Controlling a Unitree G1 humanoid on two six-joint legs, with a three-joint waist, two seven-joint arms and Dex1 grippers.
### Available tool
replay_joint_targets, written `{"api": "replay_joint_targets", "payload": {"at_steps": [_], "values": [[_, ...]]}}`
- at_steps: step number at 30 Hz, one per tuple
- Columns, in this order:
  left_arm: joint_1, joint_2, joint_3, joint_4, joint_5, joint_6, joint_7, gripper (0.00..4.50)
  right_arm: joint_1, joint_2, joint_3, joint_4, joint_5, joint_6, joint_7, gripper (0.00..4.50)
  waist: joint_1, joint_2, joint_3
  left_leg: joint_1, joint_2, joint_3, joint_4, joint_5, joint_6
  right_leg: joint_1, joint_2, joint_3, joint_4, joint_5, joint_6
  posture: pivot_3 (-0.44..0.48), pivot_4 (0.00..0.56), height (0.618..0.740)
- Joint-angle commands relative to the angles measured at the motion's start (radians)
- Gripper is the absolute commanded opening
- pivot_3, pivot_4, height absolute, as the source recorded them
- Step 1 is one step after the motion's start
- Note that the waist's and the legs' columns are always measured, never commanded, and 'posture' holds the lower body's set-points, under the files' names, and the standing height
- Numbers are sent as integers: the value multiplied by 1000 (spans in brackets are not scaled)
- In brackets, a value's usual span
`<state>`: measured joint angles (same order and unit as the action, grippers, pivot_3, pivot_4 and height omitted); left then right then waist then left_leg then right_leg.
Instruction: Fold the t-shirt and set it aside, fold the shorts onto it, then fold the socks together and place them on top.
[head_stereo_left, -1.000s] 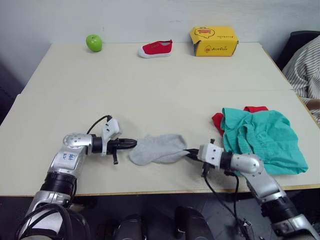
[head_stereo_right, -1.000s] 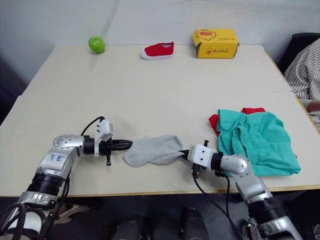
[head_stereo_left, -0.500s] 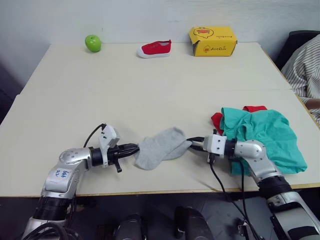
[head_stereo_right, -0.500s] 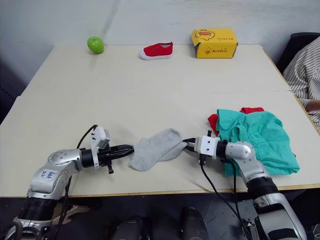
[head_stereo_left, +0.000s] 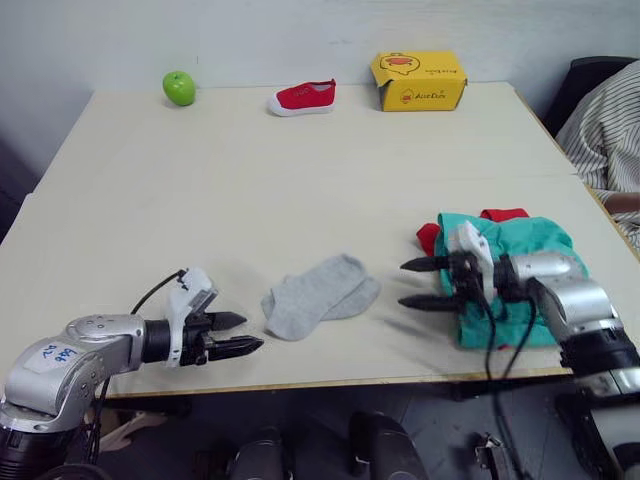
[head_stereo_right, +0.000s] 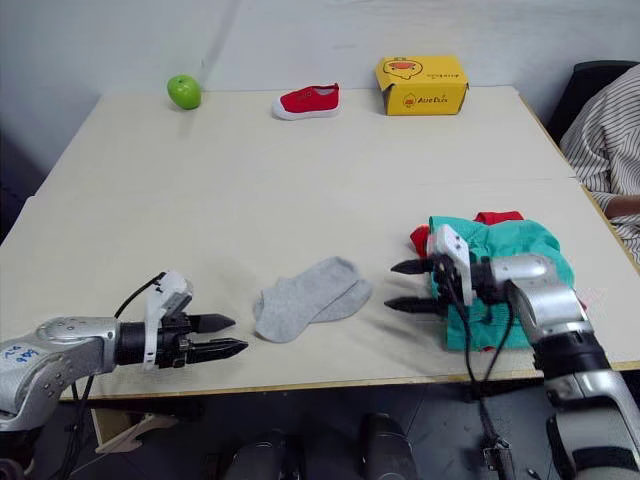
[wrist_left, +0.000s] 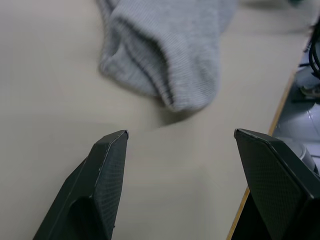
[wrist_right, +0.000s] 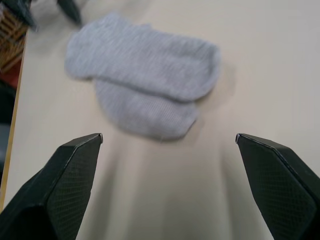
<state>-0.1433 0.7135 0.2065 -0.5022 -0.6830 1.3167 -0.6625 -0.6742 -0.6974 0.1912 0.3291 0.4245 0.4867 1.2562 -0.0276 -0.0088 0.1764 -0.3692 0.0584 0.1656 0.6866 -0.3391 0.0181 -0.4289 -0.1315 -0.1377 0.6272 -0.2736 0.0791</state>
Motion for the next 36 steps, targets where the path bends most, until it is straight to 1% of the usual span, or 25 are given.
{"api": "replay_joint_targets", "payload": {"at_steps": [1,4,7,8,10,12,14,15,16,17,19,22,25,30,36], "values": [[-30,-75,-8,-57,-19,172,121,3560,-85,87,33,80,-64,80,-79,4409,5,0,0,-1,0,0,0,0,0,0,0,0,0,0,0,0,150,740],[-44,-141,-22,-70,0,203,184,3560,-146,169,47,158,-113,80,-125,4409,13,1,-1,0,-3,0,0,0,0,0,-1,1,1,0,1,0,150,740],[-46,-173,-9,-73,-2,221,207,2975,-164,214,42,177,-128,84,-125,4454,24,1,-1,0,-4,0,0,0,0,1,-2,1,1,1,1,0,150,740],[-44,-175,-9,-75,-4,224,210,2593,-167,224,36,178,-128,96,-129,4454,25,1,-1,0,-4,0,0,0,0,1,-2,1,1,1,1,0,150,740],[-41,-185,-20,-68,-3,215,220,2073,-165,244,28,171,-130,98,-139,4053,22,1,-1,0,-4,0,0,0,0,1,-1,1,1,1,1,0,150,740],[-39,-200,-47,-64,-1,202,229,1446,-155,251,28,161,-140,80,-137,3507,22,1,-1,0,-4,1,0,0,0,0,-1,2,1,1,1,0,150,740],[-34,-207,-78,-64,6,184,235,841,-145,251,26,149,-147,75,-137,2819,23,1,-1,0,-3,1,0,0,0,0,-1,2,0,1,1,0,150,740],[-30,-212,-90,-64,10,174,240,583,-140,251,23,140,-149,71,-138,2543,23,1,-1,0,-4,1,0,0,0,0,-1,2,0,1,1,0,150,740],[-26,-215,-100,-66,10,165,241,177,-135,253,18,133,-151,66,-142,2110,23,1,-1,0,-4,1,0,0,0,0,-1,2,0,1,1,0,150,740],[-23,-215,-106,-67,10,159,241,9,-131,254,14,128,-151,62,-146,1866,23,1,-1,0,-4,1,0,0,0,0,-1,2,0,1,1,0,150,740],[-21,-232,-90,-63,3,151,243,0,-119,255,6,108,-149,53,-155,1083,23,1,-1,0,-4,1,0,0,0,0,-1,2,0,1,1,0,150,740],[-24,-230,-46,-42,-12,131,221,0,-95,254,-14,60,-134,54,-171,90,23,1,-1,0,-4,1,0,0,0,0,-1,2,0,1,1,0,150,740],[-26,-206,4,-18,-37,80,168,0,-71,250,-35,6,-116,67,-180,41,21,1,-1,-1,-3,1,0,0,0,0,-1,2,0,1,1,0,150,740],[-32,-114,53,49,-65,26,73,0,-42,240,-95,-76,-69,111,-201,41,15,1,-1,-2,-2,1,-1,0,0,-2,0,2,0,1,1,0,150,740],[-30,-60,42,75,-102,16,11,0,-13,226,-107,-114,-61,141,-206,41,2,1,-1,-2,-2,2,-2,0,-1,-2,0,2,-1,1,1,0,150,740]]}}
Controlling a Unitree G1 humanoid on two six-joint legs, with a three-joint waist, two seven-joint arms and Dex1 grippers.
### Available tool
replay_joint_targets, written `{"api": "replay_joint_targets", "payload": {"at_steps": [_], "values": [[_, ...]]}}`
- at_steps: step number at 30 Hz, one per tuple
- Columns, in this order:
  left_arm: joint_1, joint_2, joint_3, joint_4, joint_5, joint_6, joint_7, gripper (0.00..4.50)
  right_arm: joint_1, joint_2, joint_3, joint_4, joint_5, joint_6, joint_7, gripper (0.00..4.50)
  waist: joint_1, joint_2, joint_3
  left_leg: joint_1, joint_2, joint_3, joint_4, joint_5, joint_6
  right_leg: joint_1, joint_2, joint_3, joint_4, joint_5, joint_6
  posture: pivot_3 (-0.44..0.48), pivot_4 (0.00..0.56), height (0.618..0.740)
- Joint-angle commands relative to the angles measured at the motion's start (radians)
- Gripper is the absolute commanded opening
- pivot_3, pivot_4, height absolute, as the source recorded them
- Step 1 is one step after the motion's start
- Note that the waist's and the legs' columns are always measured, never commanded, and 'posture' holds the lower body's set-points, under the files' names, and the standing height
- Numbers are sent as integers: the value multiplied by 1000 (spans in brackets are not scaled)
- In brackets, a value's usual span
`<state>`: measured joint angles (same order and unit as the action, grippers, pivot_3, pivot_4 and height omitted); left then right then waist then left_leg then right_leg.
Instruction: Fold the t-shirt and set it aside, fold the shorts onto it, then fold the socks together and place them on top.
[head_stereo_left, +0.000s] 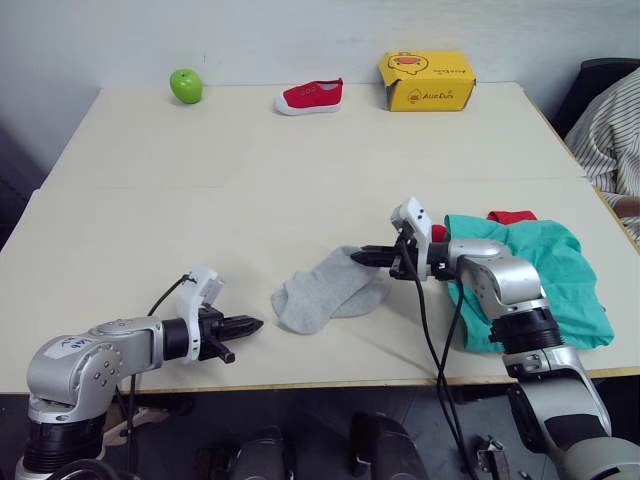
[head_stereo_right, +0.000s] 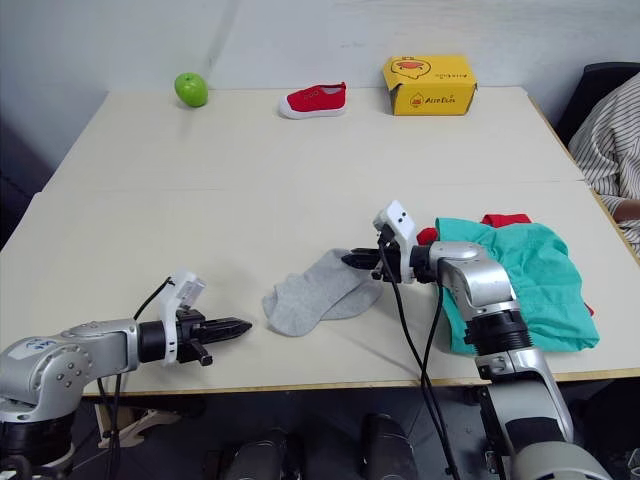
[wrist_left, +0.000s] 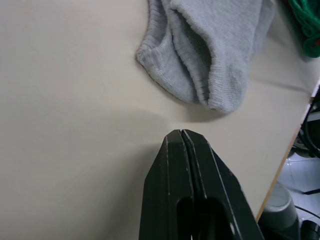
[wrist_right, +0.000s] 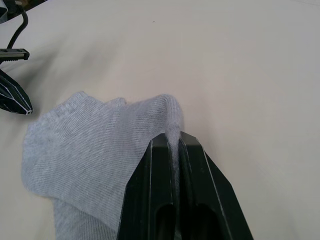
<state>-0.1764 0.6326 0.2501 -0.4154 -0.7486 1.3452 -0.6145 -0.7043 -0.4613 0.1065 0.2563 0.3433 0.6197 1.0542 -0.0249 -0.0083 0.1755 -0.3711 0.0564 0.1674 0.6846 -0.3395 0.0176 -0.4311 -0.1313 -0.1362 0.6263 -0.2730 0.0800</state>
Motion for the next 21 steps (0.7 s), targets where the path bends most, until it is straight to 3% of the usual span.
{"api": "replay_joint_targets", "payload": {"at_steps": [1,3,5,9,12,19,21], "values": [[-4,11,3,-6,-44,-1,-28,0,23,-7,-21,-45,20,9,-6,41,-2,0,0,0,0,0,0,0,0,0,0,0,0,0,0,0,150,740],[-23,-4,-1,-10,-25,27,28,0,38,-1,-17,-54,18,9,-11,41,-2,0,0,0,0,0,-1,0,0,0,0,0,0,0,0,0,150,740],[-37,-20,9,-26,-57,89,42,385,49,4,-12,-59,17,10,-14,0,-3,0,0,0,0,0,-1,0,0,0,0,0,0,0,0,0,150,740],[-85,-138,110,-24,-120,254,140,1487,57,3,0,-56,12,7,-8,0,-3,0,0,0,0,1,-1,0,0,0,0,1,0,0,0,0,150,740],[-91,-203,139,-2,-192,269,224,2357,54,5,8,-47,8,2,-4,0,-3,0,0,0,0,0,-1,0,0,0,0,1,0,0,0,0,150,740],[-108,-261,108,0,-236,269,375,2357,52,8,15,-47,5,1,-1,0,-3,0,0,1,0,1,-1,0,0,0,0,1,0,0,0,0,150,740],[-114,-268,104,-1,-246,269,393,1964,54,8,17,-49,4,2,1,0,-3,0,0,1,0,1,-1,0,0,0,0,1,0,0,0,0,150,740]]}}
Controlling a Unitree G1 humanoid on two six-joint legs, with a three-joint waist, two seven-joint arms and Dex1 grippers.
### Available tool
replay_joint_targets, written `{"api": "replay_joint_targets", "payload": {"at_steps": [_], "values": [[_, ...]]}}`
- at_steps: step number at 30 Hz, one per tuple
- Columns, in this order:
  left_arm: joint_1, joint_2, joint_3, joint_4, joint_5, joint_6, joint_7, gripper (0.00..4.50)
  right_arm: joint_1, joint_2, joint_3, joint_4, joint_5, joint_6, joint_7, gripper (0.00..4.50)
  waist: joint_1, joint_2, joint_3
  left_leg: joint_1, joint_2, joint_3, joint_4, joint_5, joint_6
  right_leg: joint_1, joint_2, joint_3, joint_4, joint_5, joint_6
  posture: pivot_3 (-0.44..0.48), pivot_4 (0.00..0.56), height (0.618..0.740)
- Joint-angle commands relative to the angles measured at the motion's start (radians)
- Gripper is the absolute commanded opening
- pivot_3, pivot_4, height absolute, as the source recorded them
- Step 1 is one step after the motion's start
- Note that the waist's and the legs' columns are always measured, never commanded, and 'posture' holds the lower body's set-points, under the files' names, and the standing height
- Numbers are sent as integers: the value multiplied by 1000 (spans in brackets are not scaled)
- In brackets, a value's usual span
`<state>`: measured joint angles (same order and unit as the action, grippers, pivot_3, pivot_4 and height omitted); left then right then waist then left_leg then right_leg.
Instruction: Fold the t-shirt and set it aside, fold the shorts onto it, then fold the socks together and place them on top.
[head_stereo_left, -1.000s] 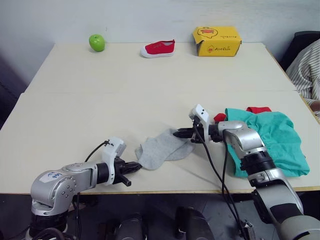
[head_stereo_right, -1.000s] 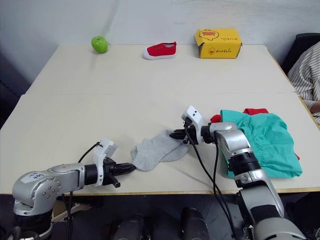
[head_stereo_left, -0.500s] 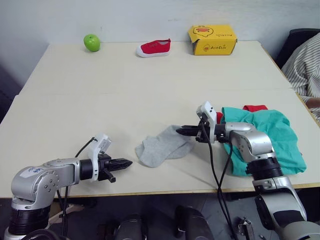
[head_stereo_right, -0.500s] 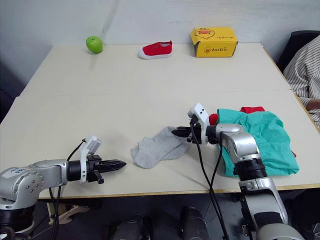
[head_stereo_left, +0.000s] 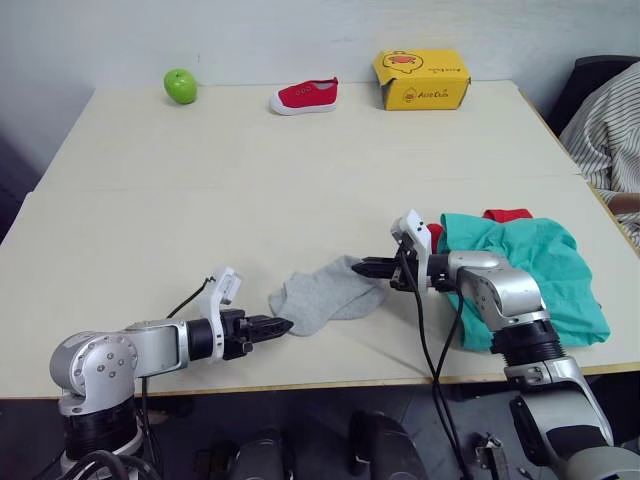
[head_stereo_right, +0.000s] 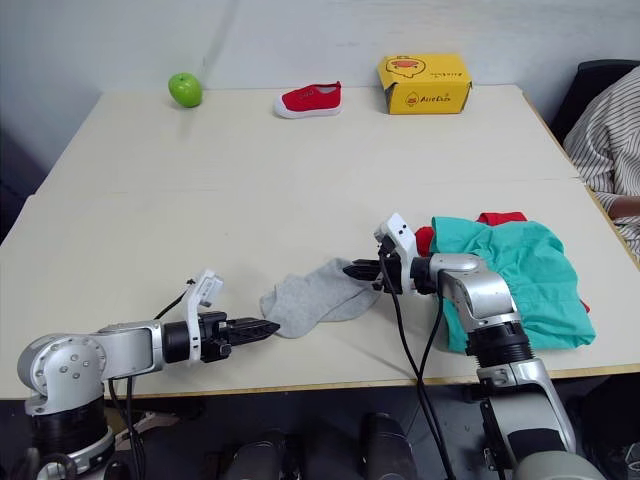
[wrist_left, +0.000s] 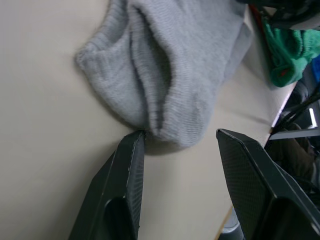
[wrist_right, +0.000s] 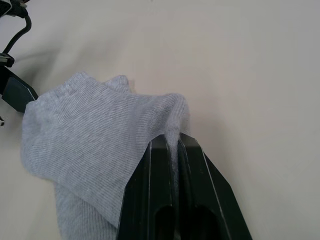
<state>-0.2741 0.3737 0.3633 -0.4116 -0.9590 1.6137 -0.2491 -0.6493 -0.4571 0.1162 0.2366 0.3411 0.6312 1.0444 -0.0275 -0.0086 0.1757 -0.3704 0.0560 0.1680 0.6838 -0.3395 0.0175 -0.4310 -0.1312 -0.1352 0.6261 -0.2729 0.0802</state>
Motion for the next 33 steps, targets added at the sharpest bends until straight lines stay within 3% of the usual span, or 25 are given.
{"api": "replay_joint_targets", "payload": {"at_steps": [1,7,15,20,24,28,33], "values": [[-15,-10,-9,-7,-40,1,34,1787,1,3,8,-32,7,-8,11,0,0,0,0,0,0,0,0,0,0,0,0,0,0,0,0,0,150,740],[-17,-1,-10,-16,-49,1,54,37,11,-1,14,-42,8,-3,17,0,0,0,0,0,0,0,0,0,0,0,0,0,0,0,0,0,150,740],[-30,117,31,10,-83,1,-15,37,10,-26,-13,-83,22,-5,23,0,0,0,0,0,0,0,0,0,0,-1,0,0,0,0,0,0,150,740],[-87,205,82,115,-176,1,-106,37,22,-65,-72,-163,94,39,46,0,1,0,0,-1,0,0,0,0,-1,-1,0,0,0,0,0,0,150,740],[-118,267,68,172,-176,1,-154,37,49,-89,-94,-229,132,79,33,0,1,-1,0,-1,0,0,0,0,-1,-1,0,0,-1,0,0,0,150,740],[-170,353,-38,229,-102,-101,-267,37,117,-106,-150,-359,203,176,-30,0,4,-1,1,-1,0,0,-1,-1,-1,-2,1,0,-1,0,0,0,150,740],[-242,441,-257,323,42,-330,-525,37,279,-71,-206,-552,279,291,-181,0,6,-1,1,-1,0,1,-1,-1,-2,-2,1,0,-3,0,0,0,150,740]]}}
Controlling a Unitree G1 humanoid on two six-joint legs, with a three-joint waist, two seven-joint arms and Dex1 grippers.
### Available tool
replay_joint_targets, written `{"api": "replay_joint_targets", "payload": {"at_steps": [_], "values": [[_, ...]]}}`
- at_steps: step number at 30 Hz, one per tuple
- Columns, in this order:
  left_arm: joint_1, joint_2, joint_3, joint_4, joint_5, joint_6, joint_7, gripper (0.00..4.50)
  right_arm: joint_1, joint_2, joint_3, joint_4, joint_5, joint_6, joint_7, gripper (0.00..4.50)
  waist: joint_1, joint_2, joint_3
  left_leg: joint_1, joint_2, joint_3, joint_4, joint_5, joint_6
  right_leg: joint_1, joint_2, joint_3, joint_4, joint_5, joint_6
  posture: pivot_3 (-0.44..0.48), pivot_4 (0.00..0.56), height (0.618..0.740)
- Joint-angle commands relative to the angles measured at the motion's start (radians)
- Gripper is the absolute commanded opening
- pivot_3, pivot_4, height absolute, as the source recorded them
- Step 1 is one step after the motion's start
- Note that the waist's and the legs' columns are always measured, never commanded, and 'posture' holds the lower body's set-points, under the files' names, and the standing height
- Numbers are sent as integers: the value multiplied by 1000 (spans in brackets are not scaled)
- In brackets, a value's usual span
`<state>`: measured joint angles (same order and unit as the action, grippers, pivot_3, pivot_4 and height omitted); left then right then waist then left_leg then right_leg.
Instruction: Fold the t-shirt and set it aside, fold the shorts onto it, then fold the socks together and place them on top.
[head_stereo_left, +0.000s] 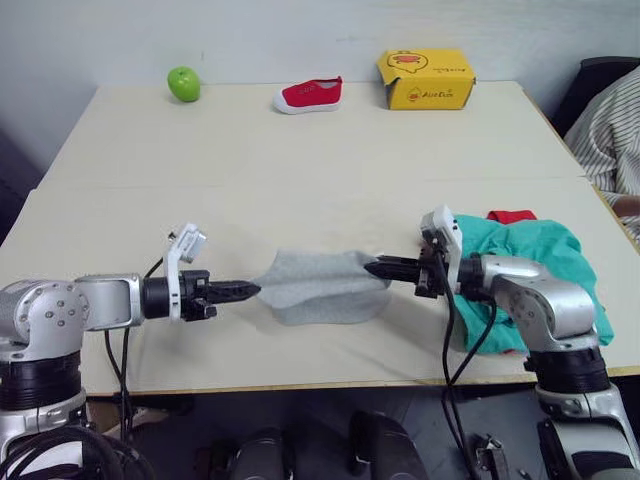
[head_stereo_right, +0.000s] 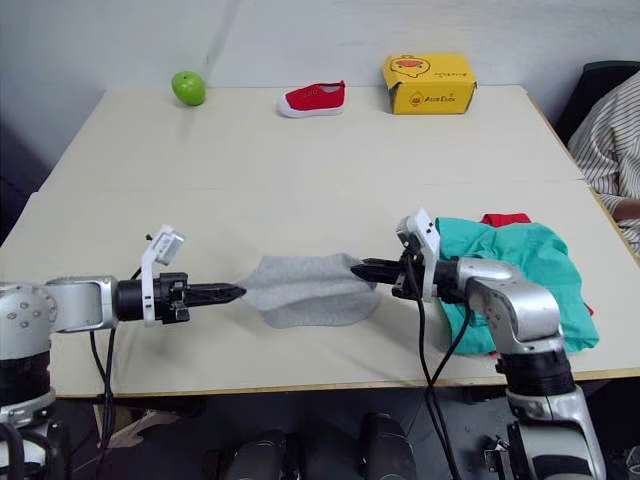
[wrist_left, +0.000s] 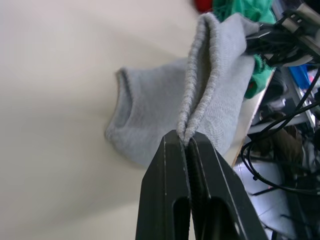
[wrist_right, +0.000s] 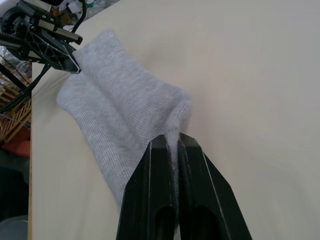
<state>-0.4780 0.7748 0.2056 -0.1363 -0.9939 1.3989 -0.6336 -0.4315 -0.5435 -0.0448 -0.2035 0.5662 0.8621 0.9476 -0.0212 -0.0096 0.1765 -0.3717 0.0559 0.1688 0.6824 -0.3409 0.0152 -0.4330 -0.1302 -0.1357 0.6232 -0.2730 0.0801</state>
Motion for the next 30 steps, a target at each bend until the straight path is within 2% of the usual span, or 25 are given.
{"api": "replay_joint_targets", "payload": {"at_steps": [1,6,10,24,25,28,30], "values": [[-54,51,-132,76,96,-129,-174,37,86,25,-47,-135,59,75,-114,0,-1,0,0,0,0,1,0,0,0,-1,0,0,0,0,0,0,150,740],[-158,46,-257,238,187,-161,-279,37,157,80,-25,-170,41,54,-222,0,-7,0,0,-1,-5,5,-1,0,1,-7,1,0,2,0,0,0,150,740],[-185,47,-323,273,245,-182,-332,37,167,68,17,-134,-18,-22,-228,0,-7,-1,0,-2,-5,7,-1,0,1,-9,1,0,4,0,0,0,150,740],[-104,11,-321,222,293,-181,-340,37,139,42,50,-63,-20,-29,-209,0,-5,-2,1,-3,-5,7,0,1,2,-10,1,0,5,0,1,0,150,740],[-94,8,-317,216,297,-188,-333,235,137,52,39,-56,-16,-30,-219,0,-6,-2,1,-3,-5,7,0,1,2,-10,1,0,5,0,1,0,150,740],[-69,-18,-276,220,310,-219,-288,997,134,49,42,-46,-18,-58,-204,767,-5,-2,1,-3,-5,7,0,1,2,-10,1,0,5,0,1,0,150,740],[-40,-27,-248,200,313,-258,-282,1655,133,52,31,-45,-41,-125,-211,1469,-5,-2,1,-3,-5,7,0,1,3,-10,0,0,5,0,1,0,150,740]]}}
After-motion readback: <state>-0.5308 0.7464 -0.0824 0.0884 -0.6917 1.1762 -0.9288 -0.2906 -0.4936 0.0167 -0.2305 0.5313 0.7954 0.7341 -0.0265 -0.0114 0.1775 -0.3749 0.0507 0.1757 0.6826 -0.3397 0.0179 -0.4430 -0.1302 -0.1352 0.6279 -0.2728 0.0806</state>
